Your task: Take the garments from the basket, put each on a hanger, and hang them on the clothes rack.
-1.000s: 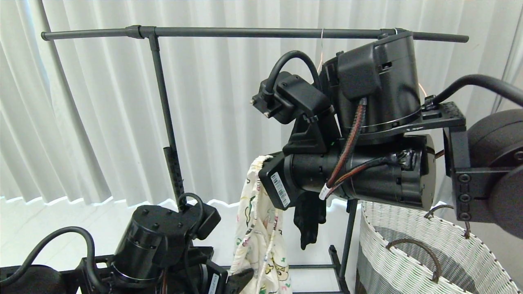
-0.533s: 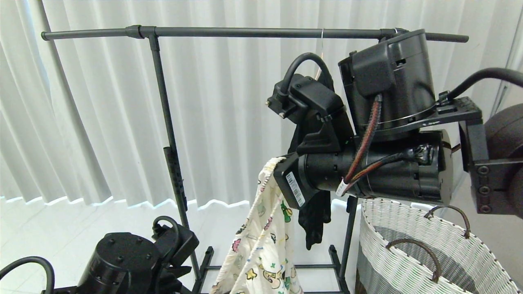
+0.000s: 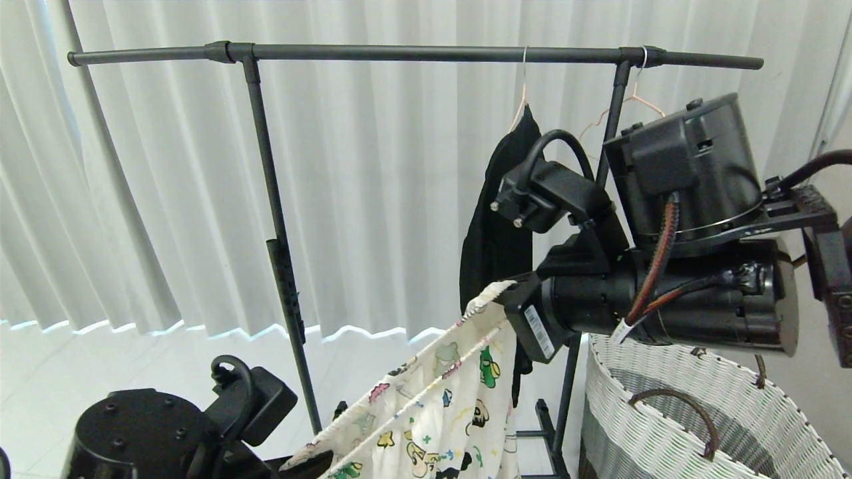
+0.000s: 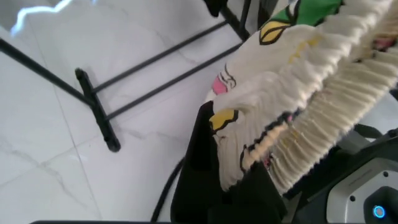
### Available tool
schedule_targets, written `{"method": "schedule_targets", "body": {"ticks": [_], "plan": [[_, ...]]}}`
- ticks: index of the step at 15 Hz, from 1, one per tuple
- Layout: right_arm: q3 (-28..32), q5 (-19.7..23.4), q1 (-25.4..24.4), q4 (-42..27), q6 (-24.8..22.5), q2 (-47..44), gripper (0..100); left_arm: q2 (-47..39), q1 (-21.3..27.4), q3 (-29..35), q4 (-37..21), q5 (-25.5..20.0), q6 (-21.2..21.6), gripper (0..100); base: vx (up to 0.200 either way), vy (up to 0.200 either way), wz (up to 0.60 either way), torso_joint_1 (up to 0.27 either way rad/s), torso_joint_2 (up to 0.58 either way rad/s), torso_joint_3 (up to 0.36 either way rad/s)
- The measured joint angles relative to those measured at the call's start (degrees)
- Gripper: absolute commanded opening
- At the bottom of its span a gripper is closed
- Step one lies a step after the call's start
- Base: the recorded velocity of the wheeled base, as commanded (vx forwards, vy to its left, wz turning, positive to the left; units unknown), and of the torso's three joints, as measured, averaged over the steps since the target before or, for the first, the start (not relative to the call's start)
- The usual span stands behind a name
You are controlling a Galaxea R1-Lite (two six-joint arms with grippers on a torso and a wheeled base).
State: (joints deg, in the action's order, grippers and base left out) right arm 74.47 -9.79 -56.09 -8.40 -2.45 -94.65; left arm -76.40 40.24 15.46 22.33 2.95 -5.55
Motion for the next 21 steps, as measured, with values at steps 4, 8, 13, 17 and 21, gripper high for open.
{"method": "schedule_targets", "body": {"ticks": [4,8,13,17,21], "plan": [[-7.0,0.0,4.2,-4.2,1.2,6.4,0,4.1,-0.1,8.0,-6.0,-0.1,2.5,0,0.0,0.0,0.0,0.0,0.0,0.0],[-8.1,0.0,6.6,-11.1,2.4,13.4,0,4.6,-0.1,32.8,-30.6,-4.4,1.6,0,0.0,0.0,0.0,0.0,0.0,0.0],[3.6,1.5,10.4,-17.1,2.4,16.2,0,-1.0,-0.1,65.1,-53.5,-7.2,1.5,0,0.0,0.0,0.0,0.0,0.0,0.0],[13.8,4.0,12.5,-23.1,2.4,15.3,0,-3.8,-0.1,69.5,-55.3,-3.0,5.3,0,0.0,0.0,0.0,0.0,0.0,0.0],[15.1,4.5,12.8,-25.3,2.4,15.1,0,-4.2,0.0,69.3,-55.3,-1.4,5.6,0,0.0,0.0,0.0,0.0,0.0,0.0]]}}
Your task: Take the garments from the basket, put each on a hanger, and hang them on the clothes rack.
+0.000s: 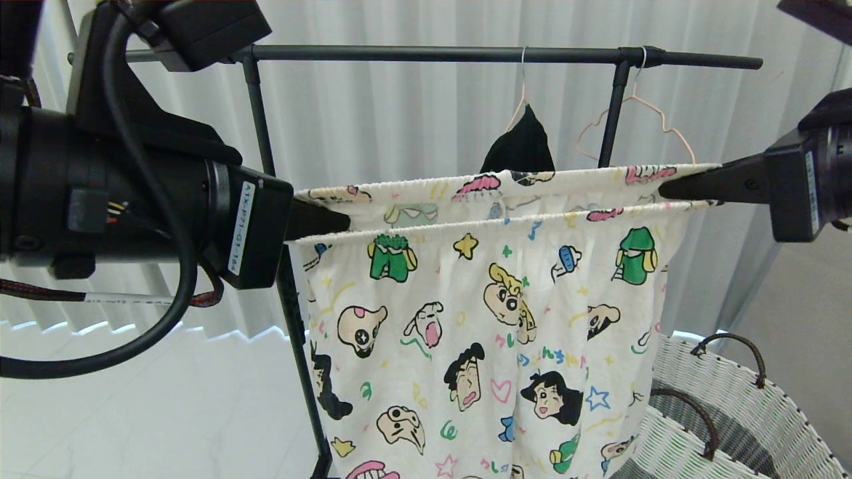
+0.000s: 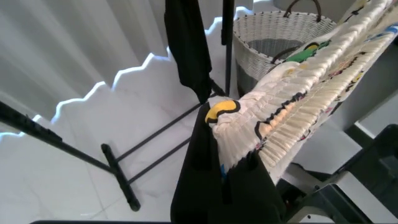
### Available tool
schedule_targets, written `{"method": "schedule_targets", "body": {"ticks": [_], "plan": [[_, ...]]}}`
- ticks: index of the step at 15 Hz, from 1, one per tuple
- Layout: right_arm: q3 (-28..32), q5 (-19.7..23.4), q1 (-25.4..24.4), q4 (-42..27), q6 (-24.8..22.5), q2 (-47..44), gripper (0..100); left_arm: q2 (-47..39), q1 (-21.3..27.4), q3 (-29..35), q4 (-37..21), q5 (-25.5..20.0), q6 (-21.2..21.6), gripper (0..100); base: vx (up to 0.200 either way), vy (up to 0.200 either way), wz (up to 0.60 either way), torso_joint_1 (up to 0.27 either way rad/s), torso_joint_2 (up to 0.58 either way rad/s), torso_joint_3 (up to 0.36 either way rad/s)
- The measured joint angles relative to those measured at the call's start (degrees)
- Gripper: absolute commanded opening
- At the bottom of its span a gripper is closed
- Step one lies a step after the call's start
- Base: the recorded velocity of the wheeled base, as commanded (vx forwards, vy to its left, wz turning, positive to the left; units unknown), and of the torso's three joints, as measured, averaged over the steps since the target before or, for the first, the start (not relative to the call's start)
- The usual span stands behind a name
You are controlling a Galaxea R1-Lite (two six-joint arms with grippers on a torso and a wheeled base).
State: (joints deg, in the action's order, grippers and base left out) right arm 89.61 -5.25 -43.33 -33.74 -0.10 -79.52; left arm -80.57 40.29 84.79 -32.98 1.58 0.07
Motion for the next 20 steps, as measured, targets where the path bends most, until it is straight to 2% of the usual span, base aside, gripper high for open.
{"method": "schedule_targets", "body": {"ticks": [3,5,7,8,10,12,18,20], "plan": [[0.0,4.0,0.3,-6.8,0.1,2.0,0,-0.9,-0.1,0.4,1.8,-0.1,3.6,0,0.0,0.0,0.0,0.0,0.0,0.0],[0.0,9.4,-0.3,-13.3,0.1,4.5,0,-3.1,-0.5,0.7,9.3,-0.3,5.4,0,0.0,0.0,0.0,0.0,0.0,0.0],[0.0,11.2,-3.7,-14.9,0.0,6.2,0,-6.0,-0.6,1.0,15.7,-0.4,5.8,0,0.0,0.0,0.0,0.0,0.0,0.0],[0.0,11.3,-5.6,-15.1,0.1,6.6,0,-7.1,-0.6,1.3,17.0,-0.4,5.8,0,0.0,0.0,0.0,0.0,0.0,0.0],[-0.1,11.5,-9.1,-15.2,0.1,6.5,0,-8.6,-0.6,1.7,17.3,-0.4,5.8,0,0.0,0.0,0.0,0.0,0.0,0.0],[-0.1,11.5,-10.1,-15.1,0.0,5.9,0,-9.0,-0.6,1.8,17.3,-0.3,5.8,0,0.0,0.0,0.0,0.0,0.0,0.0],[-0.1,11.4,-10.3,-15.0,0.0,5.6,0,-9.0,-0.7,1.5,17.3,-0.3,5.8,0,0.0,0.0,0.0,0.0,0.0,0.0],[-0.1,11.2,-9.1,-14.0,0.0,5.4,0,-7.9,-0.7,0.8,15.1,-0.4,5.7,0,0.0,0.0,0.0,0.0,0.0,0.0]]}}
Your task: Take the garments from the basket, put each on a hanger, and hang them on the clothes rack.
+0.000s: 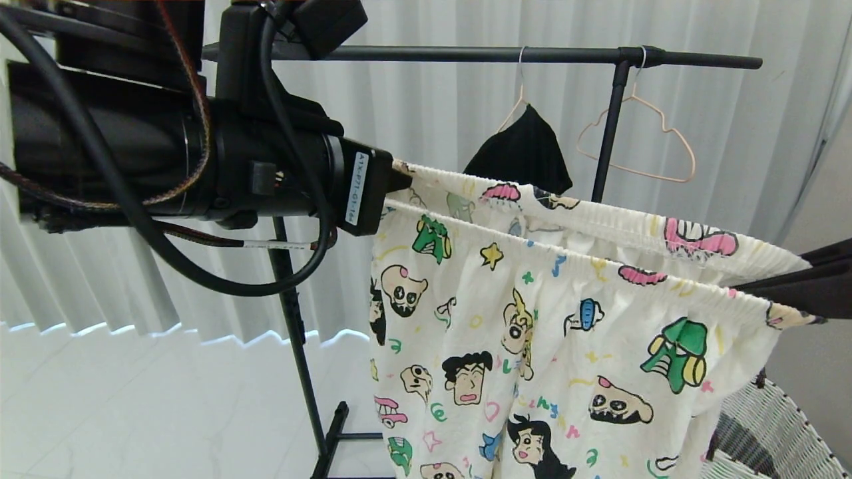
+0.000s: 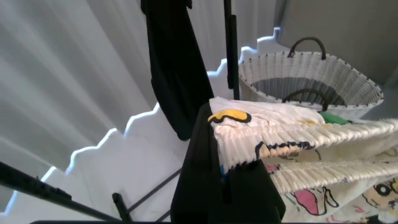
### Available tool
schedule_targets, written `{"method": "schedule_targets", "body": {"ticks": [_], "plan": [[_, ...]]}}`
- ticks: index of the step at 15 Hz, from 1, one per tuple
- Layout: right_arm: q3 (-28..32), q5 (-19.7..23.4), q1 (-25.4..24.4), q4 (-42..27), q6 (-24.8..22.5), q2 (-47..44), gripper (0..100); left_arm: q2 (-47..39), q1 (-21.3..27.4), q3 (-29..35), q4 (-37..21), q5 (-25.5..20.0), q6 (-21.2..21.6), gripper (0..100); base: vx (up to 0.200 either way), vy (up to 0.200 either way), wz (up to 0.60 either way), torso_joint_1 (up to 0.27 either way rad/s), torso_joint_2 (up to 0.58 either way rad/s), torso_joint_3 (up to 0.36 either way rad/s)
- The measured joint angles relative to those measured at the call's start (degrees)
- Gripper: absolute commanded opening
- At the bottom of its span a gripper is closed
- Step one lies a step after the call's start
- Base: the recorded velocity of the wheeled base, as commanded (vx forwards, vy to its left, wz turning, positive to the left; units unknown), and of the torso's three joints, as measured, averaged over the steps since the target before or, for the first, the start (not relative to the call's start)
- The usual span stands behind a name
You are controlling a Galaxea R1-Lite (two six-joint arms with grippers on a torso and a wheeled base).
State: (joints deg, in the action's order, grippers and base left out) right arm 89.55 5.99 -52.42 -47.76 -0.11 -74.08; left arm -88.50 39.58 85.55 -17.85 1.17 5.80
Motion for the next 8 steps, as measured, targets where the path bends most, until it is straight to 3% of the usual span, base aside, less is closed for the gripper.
{"method": "schedule_targets", "body": {"ticks": [2,4,8], "plan": [[0.2,0.4,3.2,8.8,-0.8,-1.3,0,2.2,0.0,-0.9,-8.4,-0.6,-0.3,0,0.0,0.0,0.0,0.0,0.0,0.0],[0.5,1.6,6.0,17.1,-1.7,-4.2,0,5.5,0.0,-1.5,-16.0,-4.2,-2.1,0,0.0,0.0,0.0,0.0,0.0,0.0],[6.2,5.1,7.3,21.2,-2.1,-11.6,0,14.3,3.2,-2.9,-26.5,-13.0,-4.8,0,0.0,0.0,0.0,0.0,0.0,0.0]]}}
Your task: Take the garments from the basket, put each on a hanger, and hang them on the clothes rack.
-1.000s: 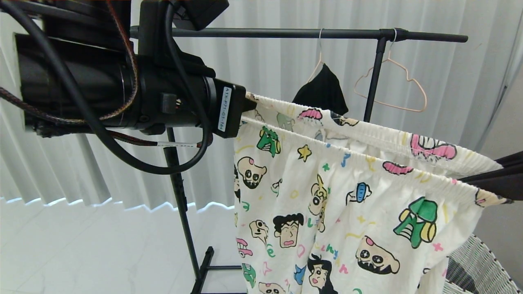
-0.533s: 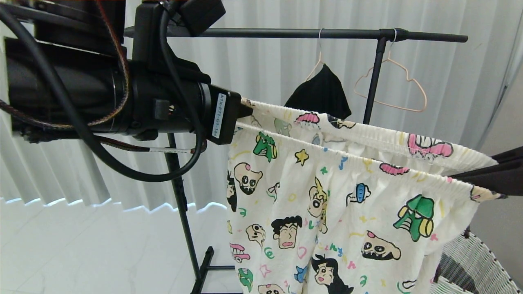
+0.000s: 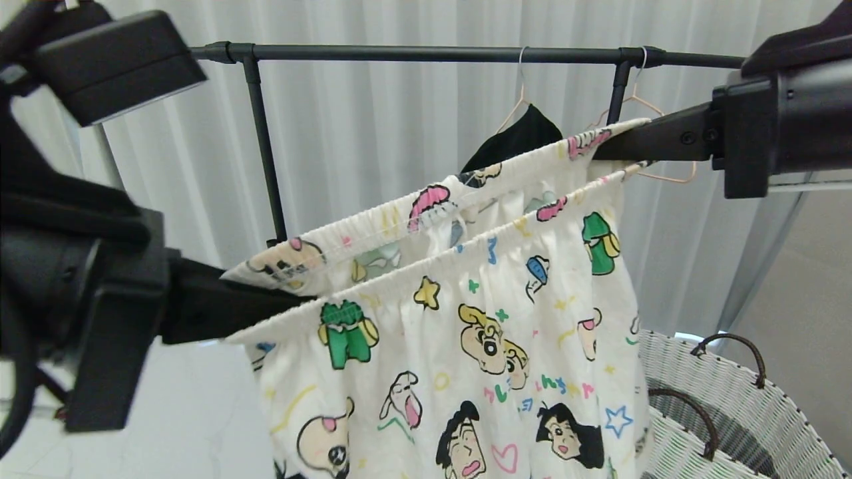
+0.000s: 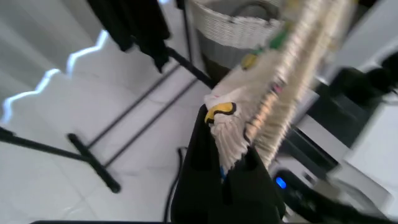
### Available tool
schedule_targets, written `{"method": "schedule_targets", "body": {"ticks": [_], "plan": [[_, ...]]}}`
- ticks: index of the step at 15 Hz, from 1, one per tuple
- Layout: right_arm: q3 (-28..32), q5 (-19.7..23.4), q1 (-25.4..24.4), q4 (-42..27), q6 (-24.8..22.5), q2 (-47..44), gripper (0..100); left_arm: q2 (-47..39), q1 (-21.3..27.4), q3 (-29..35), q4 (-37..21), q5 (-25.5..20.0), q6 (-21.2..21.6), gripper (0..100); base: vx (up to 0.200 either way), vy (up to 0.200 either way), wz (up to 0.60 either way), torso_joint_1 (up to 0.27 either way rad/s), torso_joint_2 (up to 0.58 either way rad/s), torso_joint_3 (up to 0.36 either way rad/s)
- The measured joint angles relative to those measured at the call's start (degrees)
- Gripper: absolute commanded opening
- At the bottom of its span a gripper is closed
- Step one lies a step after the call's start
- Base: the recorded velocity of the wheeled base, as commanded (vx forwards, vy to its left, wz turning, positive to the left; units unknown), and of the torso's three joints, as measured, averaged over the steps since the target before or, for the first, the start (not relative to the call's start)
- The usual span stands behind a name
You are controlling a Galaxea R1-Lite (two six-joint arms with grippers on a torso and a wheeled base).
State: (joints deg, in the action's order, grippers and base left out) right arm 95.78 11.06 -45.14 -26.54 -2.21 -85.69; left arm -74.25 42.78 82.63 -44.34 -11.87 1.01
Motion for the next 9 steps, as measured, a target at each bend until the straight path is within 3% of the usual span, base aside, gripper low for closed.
{"method": "schedule_targets", "body": {"ticks": [4,9], "plan": [[2.4,0.3,-0.2,0.0,0.0,-3.3,0,5.0,3.9,-3.2,-0.7,-0.8,-0.1,0,0.0,0.0,0.0,0.0,0.0,0.0],[2.3,0.0,0.0,-2.3,0.3,-2.9,0,5.4,4.2,-3.1,-0.8,-0.1,0.4,0,0.0,0.0,0.0,0.0,0.0,0.0]]}}
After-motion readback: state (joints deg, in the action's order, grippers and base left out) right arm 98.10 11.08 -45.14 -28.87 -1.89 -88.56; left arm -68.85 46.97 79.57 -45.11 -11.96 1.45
